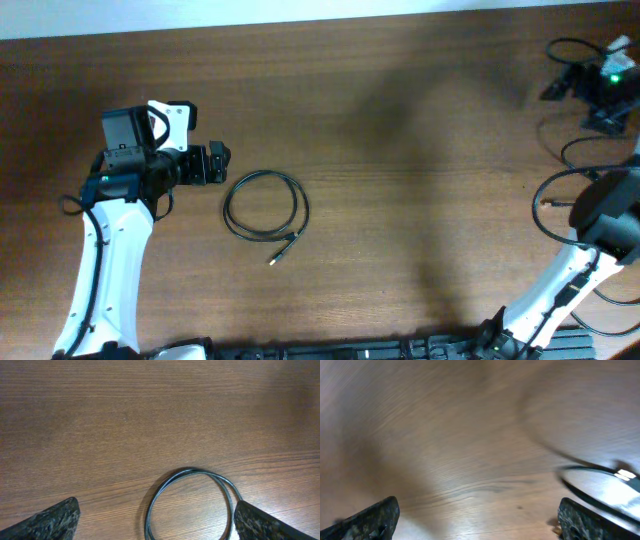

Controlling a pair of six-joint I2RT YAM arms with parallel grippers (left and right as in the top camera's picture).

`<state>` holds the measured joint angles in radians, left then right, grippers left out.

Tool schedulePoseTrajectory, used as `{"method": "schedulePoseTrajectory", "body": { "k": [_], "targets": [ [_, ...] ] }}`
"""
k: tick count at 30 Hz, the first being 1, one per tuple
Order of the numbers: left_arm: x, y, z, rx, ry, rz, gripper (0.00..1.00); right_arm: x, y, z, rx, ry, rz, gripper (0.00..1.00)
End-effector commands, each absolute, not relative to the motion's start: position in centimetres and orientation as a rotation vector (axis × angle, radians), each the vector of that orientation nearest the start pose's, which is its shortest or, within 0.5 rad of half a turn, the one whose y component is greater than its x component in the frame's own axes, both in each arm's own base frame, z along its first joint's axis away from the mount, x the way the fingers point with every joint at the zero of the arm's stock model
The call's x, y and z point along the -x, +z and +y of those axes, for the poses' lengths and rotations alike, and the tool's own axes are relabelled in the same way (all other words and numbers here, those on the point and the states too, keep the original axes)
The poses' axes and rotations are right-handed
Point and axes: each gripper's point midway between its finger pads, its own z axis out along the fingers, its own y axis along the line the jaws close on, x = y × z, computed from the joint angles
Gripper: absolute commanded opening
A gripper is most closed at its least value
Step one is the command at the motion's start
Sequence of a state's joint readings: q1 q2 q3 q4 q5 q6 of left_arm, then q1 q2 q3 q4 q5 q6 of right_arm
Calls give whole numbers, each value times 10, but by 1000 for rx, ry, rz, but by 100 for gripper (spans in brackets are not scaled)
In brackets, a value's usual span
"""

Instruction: Untangle cables

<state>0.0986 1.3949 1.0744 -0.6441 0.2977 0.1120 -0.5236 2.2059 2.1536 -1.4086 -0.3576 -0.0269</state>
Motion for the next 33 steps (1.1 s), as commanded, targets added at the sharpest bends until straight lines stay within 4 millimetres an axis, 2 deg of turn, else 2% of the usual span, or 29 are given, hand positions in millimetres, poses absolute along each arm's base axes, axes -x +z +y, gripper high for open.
{"method": "schedulePoseTrajectory", "body": {
  "k": [1, 5, 10, 13, 14, 17, 19, 20, 23, 26, 33],
  "targets": [
    [-363, 164, -12, -150, -257, 2477, 99, -437, 140, -123, -429, 512, 2866, 99],
    [-363, 164, -12, -150, -257, 2478, 99, -450, 140, -57, -136, 528, 2909, 99],
    [-361, 162, -12, -148, -259, 2489, 99, -451, 140, 49, 412, 543, 2897, 99],
    [-361, 162, -12, -148, -260, 2489, 99, -441, 140, 109, 716, 551, 2846, 99],
    [-361, 162, -12, -148, -259, 2489, 99, -433, 140, 138, 854, 555, 2812, 99],
    [-361, 162, -12, -147, -259, 2489, 99, -412, 139, 198, 1156, 561, 2705, 99],
    [-361, 162, -8, -140, -233, 2492, 99, -400, 137, 226, 1282, 556, 2651, 99],
    [-361, 160, 0, -119, -172, 2503, 99, -396, 134, 240, 1333, 549, 2626, 99],
    [-361, 158, 26, -55, -12, 2522, 99, -387, 121, 271, 1434, 529, 2578, 99],
    [-359, 157, 42, -9, 66, 2528, 99, -381, 96, 288, 1510, 487, 2586, 99],
    [-372, 167, 46, -57, 108, 2462, 99, -364, 46, 313, 1624, 488, 2619, 98]
  ]
}}
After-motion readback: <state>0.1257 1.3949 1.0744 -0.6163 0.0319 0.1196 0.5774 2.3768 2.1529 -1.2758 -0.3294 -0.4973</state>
